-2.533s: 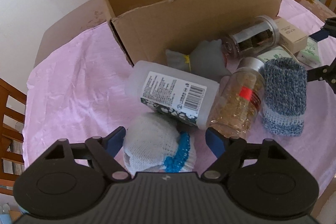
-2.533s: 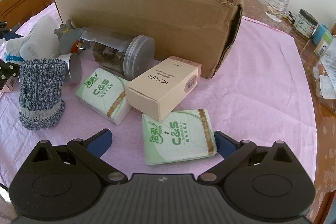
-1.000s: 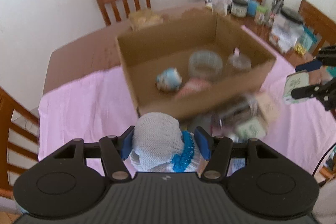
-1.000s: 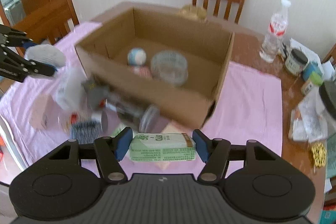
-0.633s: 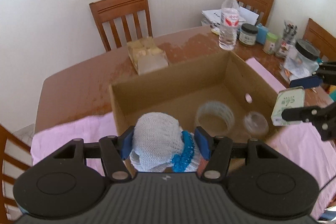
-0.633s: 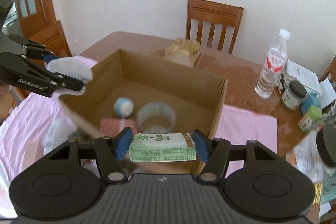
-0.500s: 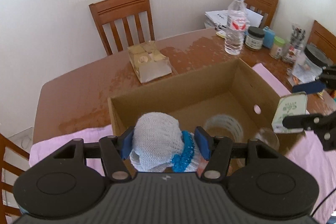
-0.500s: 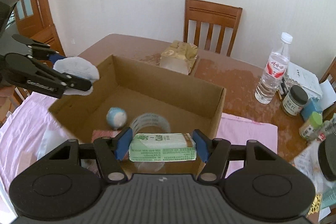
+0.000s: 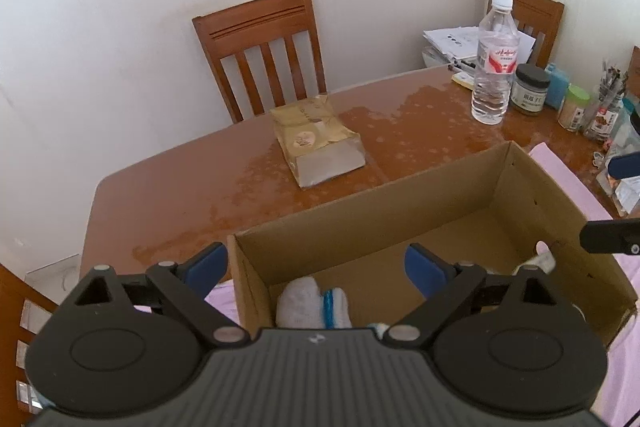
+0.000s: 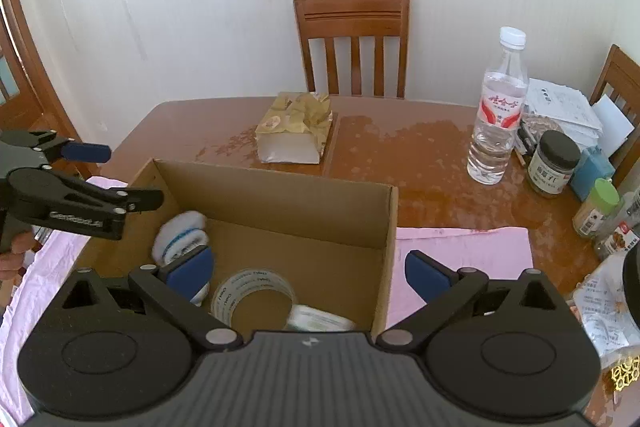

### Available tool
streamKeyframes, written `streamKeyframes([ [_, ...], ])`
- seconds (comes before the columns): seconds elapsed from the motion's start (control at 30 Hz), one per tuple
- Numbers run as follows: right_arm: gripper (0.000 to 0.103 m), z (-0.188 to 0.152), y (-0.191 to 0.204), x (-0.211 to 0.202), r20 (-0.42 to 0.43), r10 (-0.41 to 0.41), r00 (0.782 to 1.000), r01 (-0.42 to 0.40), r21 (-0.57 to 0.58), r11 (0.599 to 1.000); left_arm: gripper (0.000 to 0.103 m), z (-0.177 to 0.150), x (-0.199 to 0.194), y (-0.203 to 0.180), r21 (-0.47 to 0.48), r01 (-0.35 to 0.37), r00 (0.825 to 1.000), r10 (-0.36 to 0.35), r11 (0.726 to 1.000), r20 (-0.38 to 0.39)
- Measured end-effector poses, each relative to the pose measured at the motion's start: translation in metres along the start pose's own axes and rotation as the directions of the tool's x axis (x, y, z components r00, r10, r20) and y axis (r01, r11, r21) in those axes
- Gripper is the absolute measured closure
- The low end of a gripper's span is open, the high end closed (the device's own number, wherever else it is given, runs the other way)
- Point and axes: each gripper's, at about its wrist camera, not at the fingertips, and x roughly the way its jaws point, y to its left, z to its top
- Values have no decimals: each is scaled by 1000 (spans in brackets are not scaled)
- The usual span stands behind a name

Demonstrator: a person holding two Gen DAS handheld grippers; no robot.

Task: Organize objects
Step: 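Carry the white sock and tissue pack into the box and release both, then withdraw both tools from the box toward the remaining items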

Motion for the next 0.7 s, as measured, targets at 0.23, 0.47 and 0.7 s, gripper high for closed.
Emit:
streamKeyframes([
  [0.23,0,-11,5,-6,-26,1,1000,-2,-22,1000,5,-12,-24,2,-31,-13,1000,13,999,-22],
  [0.47,0,-38,18,-25,-14,-18,1000,17,-45,999,4,-45,-53,0,-82,-26,1000,25,996,-15],
  [0.7,0,-65,32,-44,-10,-13,1000,12,-100,995,4,-76,-78,-2,-102,-54,998,51,993,-30],
])
